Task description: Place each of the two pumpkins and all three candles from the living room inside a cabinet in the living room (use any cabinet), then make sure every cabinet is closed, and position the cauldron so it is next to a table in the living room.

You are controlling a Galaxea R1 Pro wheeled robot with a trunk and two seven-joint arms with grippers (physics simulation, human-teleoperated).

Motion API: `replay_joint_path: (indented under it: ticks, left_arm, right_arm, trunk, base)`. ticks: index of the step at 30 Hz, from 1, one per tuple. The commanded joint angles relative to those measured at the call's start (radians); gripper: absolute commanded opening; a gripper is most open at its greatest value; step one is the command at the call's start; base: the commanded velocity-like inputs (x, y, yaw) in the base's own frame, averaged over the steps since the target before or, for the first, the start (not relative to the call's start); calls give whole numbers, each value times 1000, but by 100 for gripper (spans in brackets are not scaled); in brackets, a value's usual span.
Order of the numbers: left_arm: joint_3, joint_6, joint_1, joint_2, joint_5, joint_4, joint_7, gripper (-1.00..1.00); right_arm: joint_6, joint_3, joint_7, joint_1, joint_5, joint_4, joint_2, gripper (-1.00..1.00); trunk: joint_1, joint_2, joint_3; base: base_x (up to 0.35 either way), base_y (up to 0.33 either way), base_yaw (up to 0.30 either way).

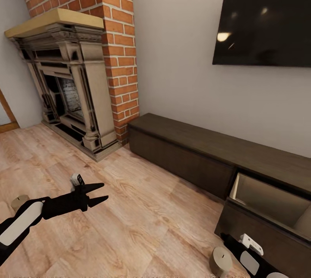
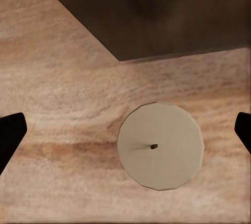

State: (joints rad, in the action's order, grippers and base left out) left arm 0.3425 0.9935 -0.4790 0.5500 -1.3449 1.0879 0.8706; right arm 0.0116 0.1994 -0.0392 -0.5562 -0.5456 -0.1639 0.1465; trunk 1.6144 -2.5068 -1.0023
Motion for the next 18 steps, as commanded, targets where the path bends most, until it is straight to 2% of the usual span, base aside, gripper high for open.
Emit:
replay_joint_path:
  ticks: [1, 6, 12, 18]
  left_arm:
    - [3, 4, -1, 1, -3, -1, 11, 100]
    - [4, 4, -1, 2, 3, -1, 37, 100]
    - [8, 4, -1, 1, 4, 0, 42, 100]
    - [10, 4, -1, 1, 4, 0, 42, 100]
  right_arm:
    - [0, 5, -3, -1, -4, 1, 0, 100]
    - [-9, 5, 2, -1, -4, 7, 1, 100]
    - [-7, 5, 51, -1, -4, 12, -1, 100]
    - [-2, 5, 63, -1, -4, 12, -1, 100]
  trunk:
    - [0, -1, -5]
    - [2, -2, -24]
    - [5, -3, -47]
    - [8, -5, -71]
  base:
    - [0, 0, 0]
    - [0, 0, 0]
    - [0, 0, 0]
    - [0, 0, 0]
